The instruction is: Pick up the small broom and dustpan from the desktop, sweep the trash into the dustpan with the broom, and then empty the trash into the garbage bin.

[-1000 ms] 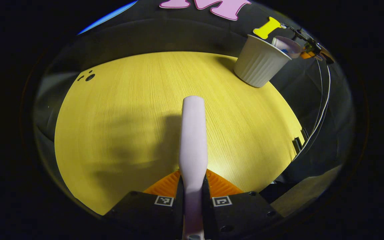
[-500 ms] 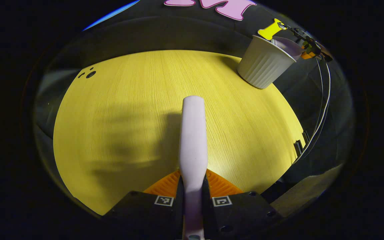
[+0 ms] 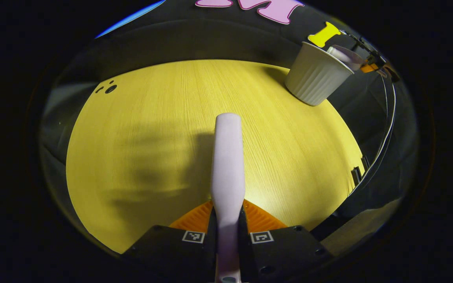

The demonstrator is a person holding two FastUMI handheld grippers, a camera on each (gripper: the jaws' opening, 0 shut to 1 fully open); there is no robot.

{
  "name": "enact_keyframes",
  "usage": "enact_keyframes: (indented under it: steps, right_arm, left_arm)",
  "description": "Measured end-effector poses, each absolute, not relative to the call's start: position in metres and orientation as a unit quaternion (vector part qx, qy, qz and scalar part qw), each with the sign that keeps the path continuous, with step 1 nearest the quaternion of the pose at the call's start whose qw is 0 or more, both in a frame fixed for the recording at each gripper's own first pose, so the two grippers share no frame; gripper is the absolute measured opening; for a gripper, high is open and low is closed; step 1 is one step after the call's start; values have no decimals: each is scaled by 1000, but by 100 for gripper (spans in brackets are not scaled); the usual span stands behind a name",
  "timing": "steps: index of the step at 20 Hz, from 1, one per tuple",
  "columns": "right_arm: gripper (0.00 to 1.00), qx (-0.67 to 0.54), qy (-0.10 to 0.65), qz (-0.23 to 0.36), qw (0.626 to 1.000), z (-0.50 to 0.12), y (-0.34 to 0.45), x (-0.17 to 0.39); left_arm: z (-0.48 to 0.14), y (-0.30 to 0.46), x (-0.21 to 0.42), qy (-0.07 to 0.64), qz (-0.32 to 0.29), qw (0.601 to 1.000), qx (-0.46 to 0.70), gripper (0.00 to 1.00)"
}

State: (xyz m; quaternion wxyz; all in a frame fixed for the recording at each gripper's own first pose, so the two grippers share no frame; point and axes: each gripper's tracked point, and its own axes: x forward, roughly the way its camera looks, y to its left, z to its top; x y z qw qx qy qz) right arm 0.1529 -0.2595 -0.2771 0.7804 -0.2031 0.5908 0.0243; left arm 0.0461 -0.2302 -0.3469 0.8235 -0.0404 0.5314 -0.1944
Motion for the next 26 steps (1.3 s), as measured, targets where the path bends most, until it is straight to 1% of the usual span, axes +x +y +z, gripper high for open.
enact_keyframes:
  steps: [3,6,7,8,9,10,11,12,13,14,15,16,18,19,20,21,23,26]
  right_arm:
    - [36,-123,550,9,826,-256,-247,142]
    - [36,-38,507,21,861,-237,-221,132]
    - [36,-23,496,28,868,-232,-214,128]
    - [32,-15,486,34,873,-223,-204,120]
    - [36,-9,479,41,877,-219,-193,111]
    - [35,-3,472,51,880,-215,-179,103]
    - [39,4,467,61,882,-212,-163,91]
    - [35,12,465,73,882,-211,-145,80]
    - [35,20,461,86,883,-210,-127,69]
    - [33,31,459,100,882,-211,-109,58]
    - [36,44,460,112,880,-213,-91,47]
    - [36,53,463,123,876,-217,-76,34]
    - [36,54,472,137,869,-229,-47,11]
    - [36,53,481,145,863,-240,-34,-2]
    - [32,56,490,154,856,-251,-19,-14]
    - [35,58,498,164,849,-263,-5,-28]
    - [36,51,522,177,833,-291,20,-51]
    - [35,46,552,183,812,-334,44,-70]
  left_arm:
    - [-346,-228,48,528,-189,827,-38,28]
    - [-344,-224,51,526,-184,830,-27,28]
    - [-342,-223,52,526,-182,830,-24,27]
    - [-341,-222,51,526,-181,831,-22,28]
    - [-341,-222,52,527,-178,831,-21,28]
    - [-340,-222,51,528,-176,831,-20,28]
    - [-339,-221,52,526,-174,832,-17,28]
    - [-339,-221,53,524,-172,834,-17,28]
    - [-339,-221,53,528,-170,832,-17,28]
    - [-339,-220,52,529,-170,832,-14,26]
    - [-338,-218,53,525,-168,834,-10,28]
    - [-338,-218,54,525,-166,834,-10,29]
    - [-339,-217,52,529,-160,834,-8,28]
    - [-339,-217,53,529,-156,834,-6,28]
    - [-340,-217,53,529,-153,835,-4,28]
    - [-341,-217,53,529,-150,835,-4,28]
    - [-342,-217,52,530,-147,835,-1,28]
    - [-345,-213,52,532,-142,835,18,27]
